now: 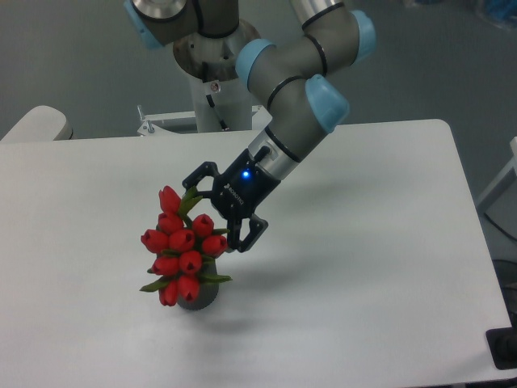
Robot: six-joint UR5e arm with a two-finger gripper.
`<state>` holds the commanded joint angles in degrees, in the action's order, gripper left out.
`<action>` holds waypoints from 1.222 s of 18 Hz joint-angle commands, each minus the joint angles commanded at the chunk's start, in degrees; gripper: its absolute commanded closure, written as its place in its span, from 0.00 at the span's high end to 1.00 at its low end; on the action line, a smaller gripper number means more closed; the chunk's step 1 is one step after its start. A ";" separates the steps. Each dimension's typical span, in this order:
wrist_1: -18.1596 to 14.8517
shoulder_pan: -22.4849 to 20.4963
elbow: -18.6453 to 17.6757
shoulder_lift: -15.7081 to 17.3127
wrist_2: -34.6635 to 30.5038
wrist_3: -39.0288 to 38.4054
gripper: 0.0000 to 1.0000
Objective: Pick up the flowers from the vase
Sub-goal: 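Lower the open gripper around the tulip stems just above the vase rim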
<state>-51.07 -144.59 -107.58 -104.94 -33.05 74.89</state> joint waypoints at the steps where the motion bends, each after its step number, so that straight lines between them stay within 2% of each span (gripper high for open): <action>1: 0.09 0.09 0.00 -0.09 -0.08 -0.09 1.00; 13: 1.32 1.50 0.26 -1.67 0.27 -0.27 1.00; 14: 1.41 1.41 0.18 -1.67 0.27 -0.18 0.96; 16: 1.50 1.41 0.18 -1.67 0.27 -0.18 0.76; 18: 2.11 0.97 0.09 -1.67 0.27 -0.18 0.61; 22: 2.20 0.89 0.18 -1.67 0.27 0.00 0.39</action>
<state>-48.87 -143.70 -107.40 -106.61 -32.78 74.88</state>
